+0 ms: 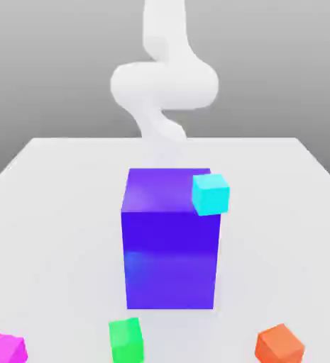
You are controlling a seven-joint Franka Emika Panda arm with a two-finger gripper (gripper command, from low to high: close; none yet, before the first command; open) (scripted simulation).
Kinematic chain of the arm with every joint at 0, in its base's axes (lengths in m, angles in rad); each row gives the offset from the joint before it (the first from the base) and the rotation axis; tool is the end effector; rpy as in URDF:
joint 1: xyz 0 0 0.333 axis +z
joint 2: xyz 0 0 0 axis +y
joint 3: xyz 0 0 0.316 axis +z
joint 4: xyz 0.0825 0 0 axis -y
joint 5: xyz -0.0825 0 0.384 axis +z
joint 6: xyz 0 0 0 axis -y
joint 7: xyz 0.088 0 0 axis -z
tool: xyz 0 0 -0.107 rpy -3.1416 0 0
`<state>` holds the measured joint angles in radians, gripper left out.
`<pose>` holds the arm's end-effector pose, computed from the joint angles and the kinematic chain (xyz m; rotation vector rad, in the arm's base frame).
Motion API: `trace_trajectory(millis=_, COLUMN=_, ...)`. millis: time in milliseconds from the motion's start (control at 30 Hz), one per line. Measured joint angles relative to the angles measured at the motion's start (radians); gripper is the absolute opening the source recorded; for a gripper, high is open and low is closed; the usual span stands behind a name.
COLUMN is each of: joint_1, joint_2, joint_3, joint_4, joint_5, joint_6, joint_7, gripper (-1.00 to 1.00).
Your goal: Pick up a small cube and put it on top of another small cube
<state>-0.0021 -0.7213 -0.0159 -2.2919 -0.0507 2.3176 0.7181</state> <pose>0.3745 -0.0099 0.6886 -2.5649 0.9602 -1.0263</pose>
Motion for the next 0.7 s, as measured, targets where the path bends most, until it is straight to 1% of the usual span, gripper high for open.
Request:
trace_trajectory(millis=200, joint_1=0.001, joint_2=0.192, joint_3=-0.06, joint_4=0.021, joint_5=-0.103, joint_6=0.04, joint_7=-0.217, gripper=0.0)
trace_trajectory(millis=367, joint_1=0.005, joint_2=0.347, joint_3=-0.126, joint_4=0.038, joint_5=-0.149, joint_6=0.073, joint_7=-0.42, gripper=0.0)
trace_trajectory(millis=533, joint_1=0.001, joint_2=0.502, joint_3=-0.193, joint_4=0.053, joint_5=-0.151, joint_6=0.112, joint_7=-0.654, gripper=0.0)
trace_trajectory(millis=700, joint_1=-0.025, joint_2=0.66, joint_3=-0.247, joint_4=0.066, joint_5=-0.103, joint_6=0.156, joint_7=-0.922, gripper=0.0)
